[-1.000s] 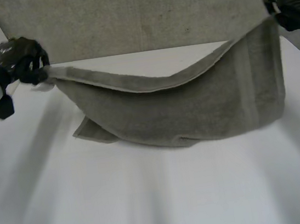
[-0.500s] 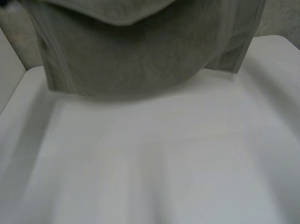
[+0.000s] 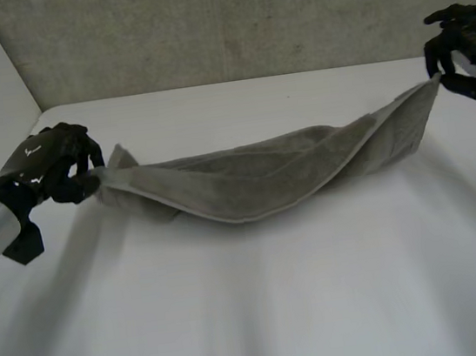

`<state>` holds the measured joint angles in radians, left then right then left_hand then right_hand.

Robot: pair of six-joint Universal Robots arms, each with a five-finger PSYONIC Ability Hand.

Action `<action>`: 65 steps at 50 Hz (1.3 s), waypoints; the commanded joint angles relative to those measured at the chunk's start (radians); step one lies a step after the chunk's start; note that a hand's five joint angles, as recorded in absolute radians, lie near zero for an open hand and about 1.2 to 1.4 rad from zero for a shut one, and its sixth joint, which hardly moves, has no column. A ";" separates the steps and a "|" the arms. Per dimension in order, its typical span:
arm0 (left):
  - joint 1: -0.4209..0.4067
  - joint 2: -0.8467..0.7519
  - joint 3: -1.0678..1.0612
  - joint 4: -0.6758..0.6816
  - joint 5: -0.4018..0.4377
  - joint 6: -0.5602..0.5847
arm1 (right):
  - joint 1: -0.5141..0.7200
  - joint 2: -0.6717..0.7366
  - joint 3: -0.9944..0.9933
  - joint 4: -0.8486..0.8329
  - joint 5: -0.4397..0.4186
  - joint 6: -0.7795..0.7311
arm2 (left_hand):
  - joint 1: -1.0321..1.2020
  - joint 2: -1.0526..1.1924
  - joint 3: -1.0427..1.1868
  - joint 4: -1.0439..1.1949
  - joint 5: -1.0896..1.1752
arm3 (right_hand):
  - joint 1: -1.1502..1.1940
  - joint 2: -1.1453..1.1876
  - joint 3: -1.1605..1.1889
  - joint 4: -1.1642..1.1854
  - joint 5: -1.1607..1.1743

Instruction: Fold the towel.

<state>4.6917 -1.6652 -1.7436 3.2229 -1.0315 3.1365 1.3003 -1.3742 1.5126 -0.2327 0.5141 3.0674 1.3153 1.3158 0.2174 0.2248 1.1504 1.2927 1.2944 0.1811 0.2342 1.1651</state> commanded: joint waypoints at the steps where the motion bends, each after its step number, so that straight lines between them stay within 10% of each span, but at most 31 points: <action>1: 0.002 0.165 -0.079 -0.066 0.016 -0.009 | -0.110 -0.085 0.046 0.049 -0.138 0.014 | 0.081 0.080 -0.043 -0.050 0.071 | 0.104 0.102 -0.007 -0.060 0.057; 15: 0.005 0.441 -0.188 -0.288 0.025 0.013 | -0.381 -0.238 0.146 0.187 -0.422 -0.030 | 0.081 0.080 -0.043 -0.050 0.071 | 0.104 0.102 -0.007 -0.060 0.057; 27: 0.053 0.335 -0.191 -0.282 0.064 0.048 | -0.389 -0.180 0.118 0.139 -0.414 -0.033 | 0.081 0.080 -0.043 -0.050 0.071 | 0.104 0.102 -0.007 -0.060 0.057; 45: 0.034 -0.301 0.174 -0.255 0.048 0.028 | 0.049 0.325 -0.304 0.168 -0.008 -0.036 | 0.081 0.080 -0.043 -0.050 0.071 | 0.104 0.102 -0.007 -0.060 0.057; 65: 0.018 -0.485 0.418 -0.230 -0.038 -0.035 | 0.200 0.615 -0.523 0.078 0.308 -0.038 | 0.081 0.080 -0.043 -0.050 0.071 | 0.104 0.102 -0.007 -0.060 0.057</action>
<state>4.7098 -2.1352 -1.3601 2.9887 -1.0603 3.1023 1.4805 -0.8062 1.0149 -0.1274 0.7712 3.0296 1.3153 1.3158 0.2174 0.2248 1.1504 1.2927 1.2943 0.1810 0.2342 1.1669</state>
